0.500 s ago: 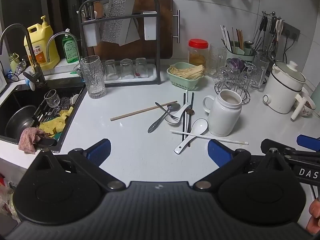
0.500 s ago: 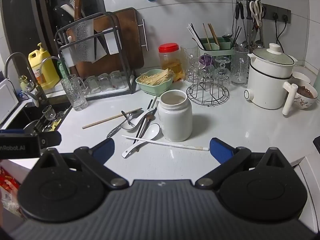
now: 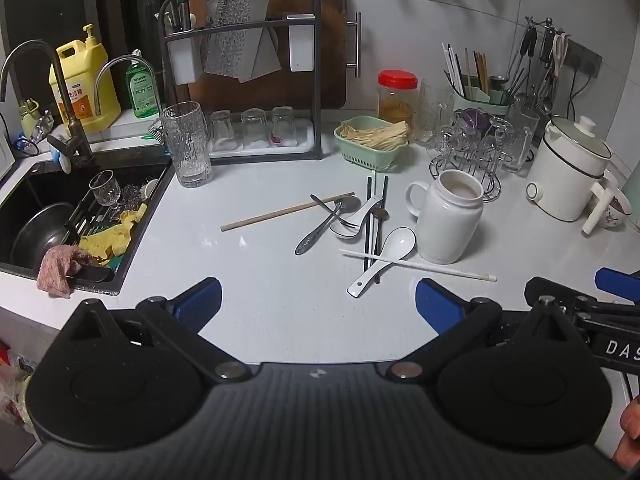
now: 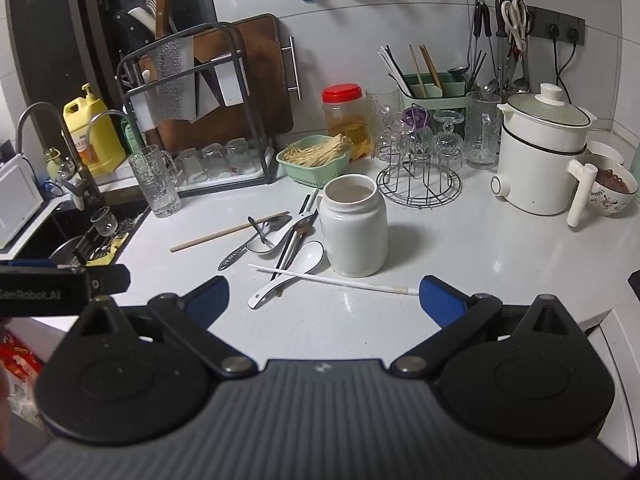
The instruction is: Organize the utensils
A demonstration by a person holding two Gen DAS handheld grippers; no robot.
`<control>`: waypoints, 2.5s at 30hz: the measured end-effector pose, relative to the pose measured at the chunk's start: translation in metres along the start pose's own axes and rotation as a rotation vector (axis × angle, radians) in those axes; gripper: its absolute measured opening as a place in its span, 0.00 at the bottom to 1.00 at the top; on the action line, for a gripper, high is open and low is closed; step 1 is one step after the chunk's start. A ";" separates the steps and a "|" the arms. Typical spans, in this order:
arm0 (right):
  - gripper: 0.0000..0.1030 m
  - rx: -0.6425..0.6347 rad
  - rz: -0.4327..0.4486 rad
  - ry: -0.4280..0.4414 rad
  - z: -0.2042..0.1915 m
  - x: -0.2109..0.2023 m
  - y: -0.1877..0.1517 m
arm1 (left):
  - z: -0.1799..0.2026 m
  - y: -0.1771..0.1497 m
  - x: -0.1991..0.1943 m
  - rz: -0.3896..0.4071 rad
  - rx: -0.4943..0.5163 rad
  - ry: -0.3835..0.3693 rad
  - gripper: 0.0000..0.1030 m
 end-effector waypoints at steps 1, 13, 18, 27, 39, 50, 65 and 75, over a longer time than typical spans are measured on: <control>1.00 0.000 0.000 -0.003 -0.002 0.000 0.002 | 0.000 0.000 0.000 -0.002 -0.002 0.001 1.00; 1.00 0.028 0.002 0.015 0.002 0.000 0.000 | 0.000 -0.003 0.005 -0.015 -0.004 -0.005 1.00; 1.00 0.030 0.003 0.014 0.002 -0.001 0.000 | 0.002 -0.002 0.003 -0.012 0.003 -0.008 1.00; 1.00 0.023 0.011 0.022 0.001 -0.002 0.000 | 0.003 -0.002 0.002 -0.014 0.008 -0.009 1.00; 1.00 0.012 0.014 0.027 -0.002 -0.004 -0.003 | 0.004 -0.006 0.003 -0.023 0.012 -0.013 1.00; 1.00 0.021 0.024 0.017 0.001 -0.003 -0.006 | 0.001 -0.008 0.002 -0.041 0.002 -0.019 1.00; 1.00 0.028 0.024 -0.013 0.000 -0.002 -0.012 | 0.002 -0.010 0.005 -0.057 0.006 -0.010 1.00; 1.00 0.044 0.028 0.005 0.002 -0.003 -0.013 | 0.003 -0.013 0.006 -0.064 0.004 -0.012 1.00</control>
Point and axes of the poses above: each gripper's, at about its wrist camera, not at the fingertips, and x roughly the way its jaws point, z to its right, y to its top, the point moved 3 cm from there along x, roughly the way its jaws point, and after that the axes turned 12 degrees about -x, right-handed, at the moved point
